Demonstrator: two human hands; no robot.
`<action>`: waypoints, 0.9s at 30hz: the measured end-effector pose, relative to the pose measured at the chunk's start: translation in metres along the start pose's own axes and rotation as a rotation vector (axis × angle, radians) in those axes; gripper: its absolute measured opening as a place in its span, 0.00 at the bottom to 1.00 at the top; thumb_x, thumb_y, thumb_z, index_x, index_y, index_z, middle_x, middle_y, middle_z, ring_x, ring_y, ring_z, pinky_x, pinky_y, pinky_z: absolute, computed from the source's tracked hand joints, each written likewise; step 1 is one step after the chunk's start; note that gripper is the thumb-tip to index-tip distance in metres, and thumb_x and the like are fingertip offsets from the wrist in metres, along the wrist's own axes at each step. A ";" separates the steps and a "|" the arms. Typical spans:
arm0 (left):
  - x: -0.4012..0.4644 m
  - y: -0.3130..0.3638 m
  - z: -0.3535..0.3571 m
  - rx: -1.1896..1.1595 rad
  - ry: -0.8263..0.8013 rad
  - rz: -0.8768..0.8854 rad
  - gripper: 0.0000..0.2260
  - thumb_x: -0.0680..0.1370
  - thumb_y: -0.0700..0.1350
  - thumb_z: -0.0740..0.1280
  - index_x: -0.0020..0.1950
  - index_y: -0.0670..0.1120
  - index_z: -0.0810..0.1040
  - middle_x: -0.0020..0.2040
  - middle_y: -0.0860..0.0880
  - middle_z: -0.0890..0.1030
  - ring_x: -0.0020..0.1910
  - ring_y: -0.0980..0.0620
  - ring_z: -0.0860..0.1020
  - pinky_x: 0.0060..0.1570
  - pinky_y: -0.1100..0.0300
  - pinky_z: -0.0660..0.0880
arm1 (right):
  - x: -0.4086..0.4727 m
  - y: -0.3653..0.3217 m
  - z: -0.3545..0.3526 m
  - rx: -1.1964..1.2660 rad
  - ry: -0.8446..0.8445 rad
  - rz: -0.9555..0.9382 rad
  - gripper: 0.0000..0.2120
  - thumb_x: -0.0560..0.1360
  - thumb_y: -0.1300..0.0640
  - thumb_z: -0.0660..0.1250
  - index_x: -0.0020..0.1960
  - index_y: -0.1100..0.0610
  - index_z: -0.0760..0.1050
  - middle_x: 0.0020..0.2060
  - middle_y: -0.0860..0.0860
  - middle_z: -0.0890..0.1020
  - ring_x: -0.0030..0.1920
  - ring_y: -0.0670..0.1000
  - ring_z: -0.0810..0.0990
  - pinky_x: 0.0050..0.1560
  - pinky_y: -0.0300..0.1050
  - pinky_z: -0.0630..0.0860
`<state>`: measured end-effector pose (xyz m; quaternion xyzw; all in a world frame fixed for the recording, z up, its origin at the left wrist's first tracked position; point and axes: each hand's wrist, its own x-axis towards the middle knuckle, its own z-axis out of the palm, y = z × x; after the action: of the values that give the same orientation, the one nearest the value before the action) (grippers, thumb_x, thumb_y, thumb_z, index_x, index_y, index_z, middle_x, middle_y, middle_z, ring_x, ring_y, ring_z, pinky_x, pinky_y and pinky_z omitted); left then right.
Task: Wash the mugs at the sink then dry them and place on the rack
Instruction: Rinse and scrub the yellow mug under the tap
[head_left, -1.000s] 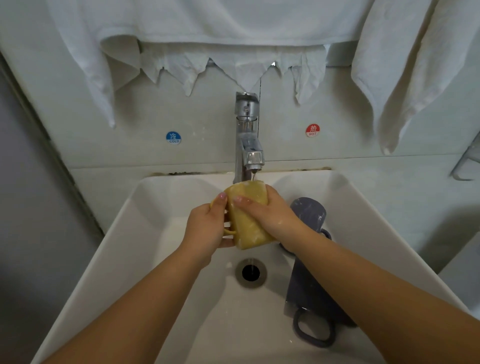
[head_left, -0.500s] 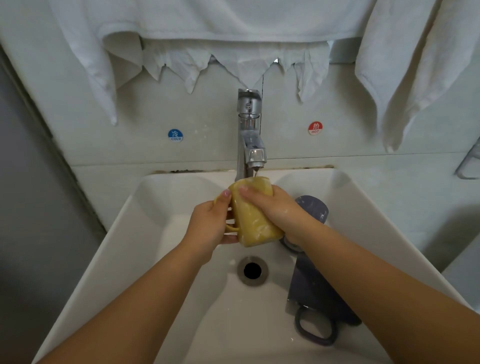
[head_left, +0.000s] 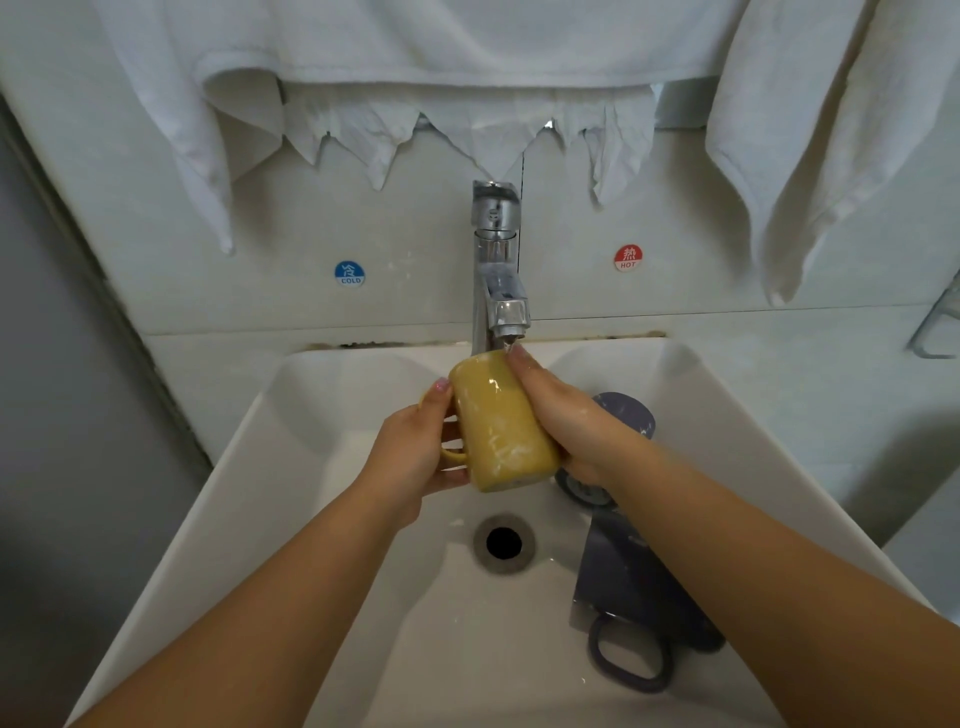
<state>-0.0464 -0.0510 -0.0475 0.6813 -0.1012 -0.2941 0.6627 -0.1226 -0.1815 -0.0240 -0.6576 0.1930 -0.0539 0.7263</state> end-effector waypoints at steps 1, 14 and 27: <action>-0.001 0.001 -0.001 -0.012 -0.005 -0.008 0.20 0.82 0.58 0.55 0.58 0.46 0.78 0.51 0.45 0.84 0.44 0.45 0.84 0.37 0.55 0.80 | -0.001 0.000 -0.002 0.030 -0.048 0.009 0.16 0.78 0.40 0.57 0.60 0.49 0.66 0.51 0.51 0.79 0.50 0.52 0.81 0.48 0.47 0.79; -0.010 0.005 0.005 0.025 -0.058 -0.035 0.26 0.74 0.61 0.67 0.63 0.45 0.71 0.55 0.47 0.81 0.48 0.46 0.84 0.36 0.54 0.81 | 0.004 0.001 0.006 -0.004 0.172 0.035 0.18 0.79 0.37 0.52 0.55 0.50 0.67 0.45 0.51 0.78 0.51 0.55 0.78 0.59 0.53 0.75; -0.008 -0.005 0.008 0.112 -0.167 -0.021 0.38 0.65 0.56 0.77 0.67 0.56 0.59 0.62 0.49 0.72 0.56 0.48 0.77 0.41 0.53 0.82 | 0.004 0.000 0.004 -0.120 0.113 0.069 0.17 0.79 0.36 0.50 0.59 0.47 0.62 0.45 0.50 0.74 0.51 0.53 0.75 0.59 0.52 0.73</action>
<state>-0.0583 -0.0536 -0.0495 0.6913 -0.1651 -0.3508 0.6097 -0.1175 -0.1788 -0.0245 -0.6889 0.2591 -0.0543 0.6748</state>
